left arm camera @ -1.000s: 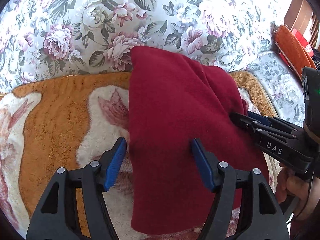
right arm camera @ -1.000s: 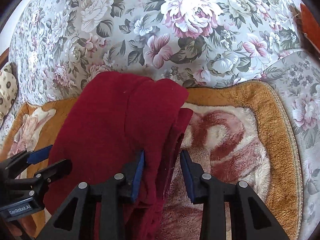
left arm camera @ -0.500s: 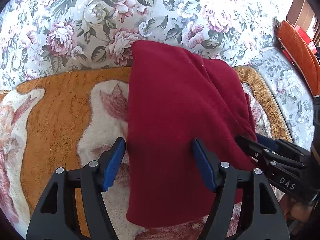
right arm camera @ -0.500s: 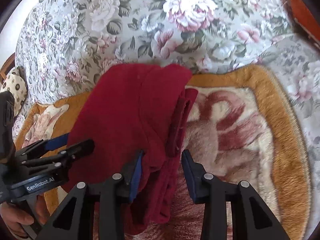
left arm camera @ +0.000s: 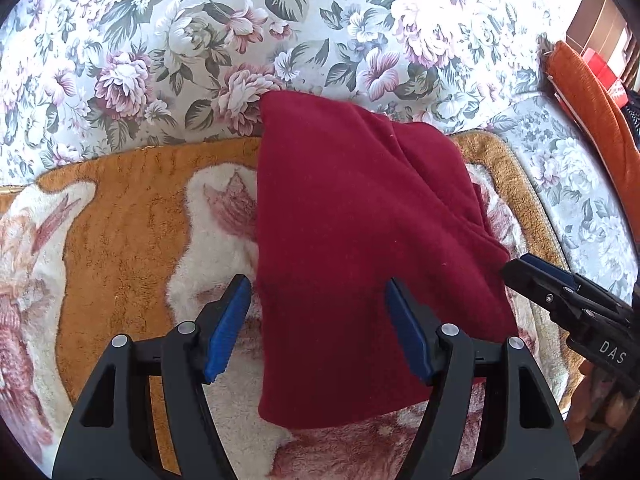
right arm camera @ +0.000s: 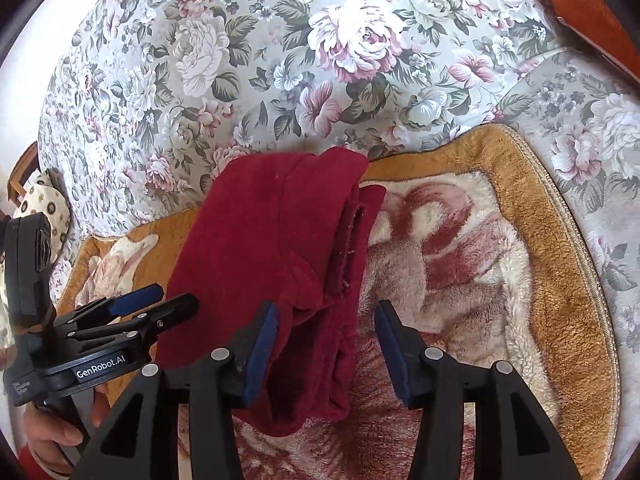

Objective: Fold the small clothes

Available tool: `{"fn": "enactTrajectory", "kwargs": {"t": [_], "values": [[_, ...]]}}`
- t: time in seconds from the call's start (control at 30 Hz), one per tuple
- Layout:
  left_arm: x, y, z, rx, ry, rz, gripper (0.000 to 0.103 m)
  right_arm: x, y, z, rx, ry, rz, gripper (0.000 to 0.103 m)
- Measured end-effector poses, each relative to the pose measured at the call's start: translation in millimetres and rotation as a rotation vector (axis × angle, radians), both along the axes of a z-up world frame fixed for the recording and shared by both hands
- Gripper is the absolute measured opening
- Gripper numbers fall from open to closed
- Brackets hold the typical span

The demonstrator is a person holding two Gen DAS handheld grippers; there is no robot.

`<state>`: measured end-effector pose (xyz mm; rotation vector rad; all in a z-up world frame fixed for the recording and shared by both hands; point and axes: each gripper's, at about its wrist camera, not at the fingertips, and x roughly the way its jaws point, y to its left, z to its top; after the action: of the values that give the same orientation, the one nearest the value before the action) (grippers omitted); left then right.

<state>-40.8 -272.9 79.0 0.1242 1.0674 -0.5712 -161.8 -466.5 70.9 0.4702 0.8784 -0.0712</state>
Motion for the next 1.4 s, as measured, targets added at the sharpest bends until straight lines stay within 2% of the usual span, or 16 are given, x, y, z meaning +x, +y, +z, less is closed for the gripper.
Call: {"fn": "enactTrajectory", "kwargs": {"t": [0.27, 0.5, 0.87, 0.9, 0.93, 1.0, 1.13, 1.2, 1.27, 1.33, 1.4], "values": [[5.8, 8.5, 5.5, 0.0, -0.01, 0.049, 0.07, 1.1, -3.5, -0.5, 0.025, -0.006, -0.023, 0.054], [8.9, 6.5, -6.6, 0.009, 0.004, 0.045, 0.07, 11.2, -1.4, -13.4, 0.06, 0.007, -0.023, 0.057], [15.4, 1.3, -12.2, -0.004, 0.025, 0.048, 0.074, 32.5, -1.2, -22.8, 0.037, 0.028, -0.018, 0.057], [15.8, 1.0, -12.6, -0.003, 0.028, 0.047, 0.074, 36.4, -1.9, -25.1, 0.044, 0.026, -0.011, 0.053], [15.7, 0.8, -12.1, -0.006, 0.027, 0.045, 0.074, 38.4, -2.6, -26.1, 0.054, 0.014, -0.005, 0.037], [15.5, 1.9, -10.5, -0.012, 0.02, 0.041, 0.074, 39.8, -3.1, -25.3, 0.04, -0.002, -0.007, 0.029], [19.0, 5.3, -11.9, -0.045, 0.032, 0.043, 0.075, 36.0, -3.4, -24.9, 0.004, -0.015, -0.018, 0.027], [22.0, 6.0, -15.6, -0.064, 0.051, 0.049, 0.075, 36.6, -1.8, -31.8, 0.02, 0.002, -0.004, 0.029], [25.6, 9.3, -16.5, -0.122, 0.084, 0.032, 0.075, 30.3, -3.0, -25.9, 0.034, -0.032, 0.002, 0.032], [30.4, 15.4, -15.5, -0.181, 0.105, 0.037, 0.075, 21.4, -10.1, -20.3, 0.055, -0.056, -0.022, 0.054], [35.4, 18.1, -16.8, -0.213, 0.115, 0.045, 0.085, 16.6, -18.2, -21.8, 0.098, -0.078, -0.026, 0.059]]}}
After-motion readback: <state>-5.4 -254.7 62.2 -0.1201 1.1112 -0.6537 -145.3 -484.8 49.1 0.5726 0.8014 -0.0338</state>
